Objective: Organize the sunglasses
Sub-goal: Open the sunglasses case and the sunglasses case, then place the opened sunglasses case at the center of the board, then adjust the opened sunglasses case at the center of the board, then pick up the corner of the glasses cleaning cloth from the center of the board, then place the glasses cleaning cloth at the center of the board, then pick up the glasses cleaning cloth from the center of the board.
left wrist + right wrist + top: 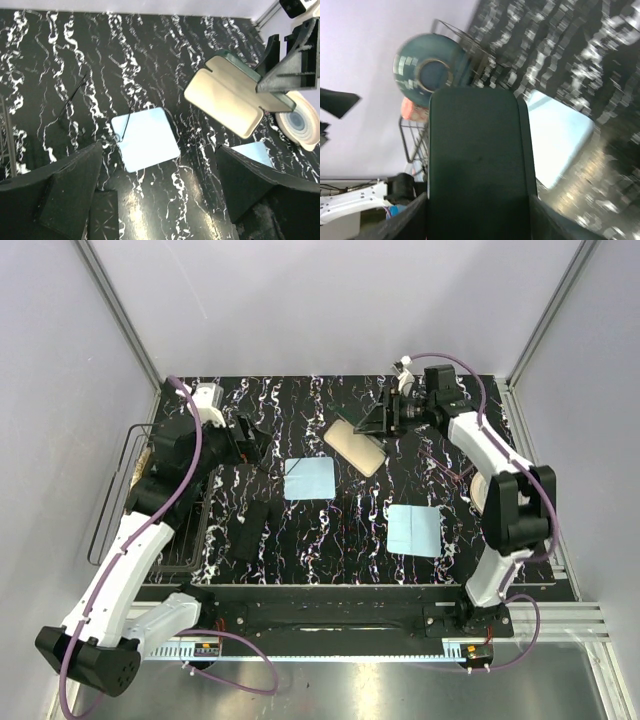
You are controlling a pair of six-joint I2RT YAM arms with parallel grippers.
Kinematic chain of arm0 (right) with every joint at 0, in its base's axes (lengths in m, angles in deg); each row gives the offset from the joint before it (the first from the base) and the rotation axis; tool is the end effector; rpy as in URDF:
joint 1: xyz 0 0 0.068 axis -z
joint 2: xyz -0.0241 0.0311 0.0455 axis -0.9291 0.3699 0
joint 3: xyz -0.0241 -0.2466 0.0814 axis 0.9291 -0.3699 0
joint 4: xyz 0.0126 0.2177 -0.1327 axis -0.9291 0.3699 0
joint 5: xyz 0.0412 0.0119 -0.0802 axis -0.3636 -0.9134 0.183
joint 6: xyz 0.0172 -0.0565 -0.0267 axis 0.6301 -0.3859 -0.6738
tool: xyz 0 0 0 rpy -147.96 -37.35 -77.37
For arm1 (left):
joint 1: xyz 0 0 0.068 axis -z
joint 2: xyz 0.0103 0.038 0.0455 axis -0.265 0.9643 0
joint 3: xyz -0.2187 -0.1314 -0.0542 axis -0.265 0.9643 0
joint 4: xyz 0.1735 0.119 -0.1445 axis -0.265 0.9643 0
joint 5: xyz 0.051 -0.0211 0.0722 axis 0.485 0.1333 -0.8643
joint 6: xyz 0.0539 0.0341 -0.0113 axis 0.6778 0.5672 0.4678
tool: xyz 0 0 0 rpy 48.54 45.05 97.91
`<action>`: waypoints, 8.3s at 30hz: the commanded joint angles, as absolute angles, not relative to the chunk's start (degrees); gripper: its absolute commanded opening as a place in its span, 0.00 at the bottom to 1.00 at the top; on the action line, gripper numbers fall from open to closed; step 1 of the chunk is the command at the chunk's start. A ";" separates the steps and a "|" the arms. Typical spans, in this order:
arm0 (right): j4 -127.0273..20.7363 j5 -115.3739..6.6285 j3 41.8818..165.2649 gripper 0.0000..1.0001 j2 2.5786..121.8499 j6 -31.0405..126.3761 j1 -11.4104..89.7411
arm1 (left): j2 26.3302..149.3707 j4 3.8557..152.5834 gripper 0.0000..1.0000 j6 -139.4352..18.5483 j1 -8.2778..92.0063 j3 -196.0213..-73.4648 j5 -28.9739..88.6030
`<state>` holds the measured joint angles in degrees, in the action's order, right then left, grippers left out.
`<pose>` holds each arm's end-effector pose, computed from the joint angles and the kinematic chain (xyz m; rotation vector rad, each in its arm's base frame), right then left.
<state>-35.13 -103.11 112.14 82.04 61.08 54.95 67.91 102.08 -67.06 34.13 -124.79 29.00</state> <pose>0.3761 0.1325 0.2905 -0.4578 2.1451 1.4001 0.2128 -0.0791 0.3762 0.1026 1.8658 -0.5691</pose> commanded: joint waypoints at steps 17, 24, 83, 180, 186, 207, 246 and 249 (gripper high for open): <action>-15.34 -115.72 131.47 0.00 110.24 37.79 62.58 | 66.85 102.73 0.99 -65.48 33.73 -119.88 29.64; -13.40 -111.08 133.23 0.30 114.11 36.20 63.11 | 68.17 103.00 0.99 -65.74 33.82 -119.70 30.08; -41.79 -53.51 93.33 0.24 85.72 62.03 44.47 | 73.18 103.26 0.99 -67.15 33.82 -119.26 32.80; -30.89 -67.20 95.01 0.00 86.16 45.86 27.86 | 72.91 104.05 0.99 -68.02 33.73 -117.51 29.64; -31.07 -73.18 89.30 0.00 81.51 46.83 24.97 | 73.79 104.23 0.99 -68.46 33.82 -118.03 30.34; -18.34 -42.78 86.66 0.62 69.47 72.99 24.87 | 78.19 100.02 0.96 -77.33 35.22 -115.93 35.88; -16.30 -39.35 76.28 0.10 71.23 79.61 26.89 | 93.04 86.65 0.70 -81.91 43.84 -114.08 37.46; -15.16 -39.52 75.93 0.09 69.99 79.09 26.98 | 93.13 86.65 0.70 -82.00 43.84 -113.99 37.55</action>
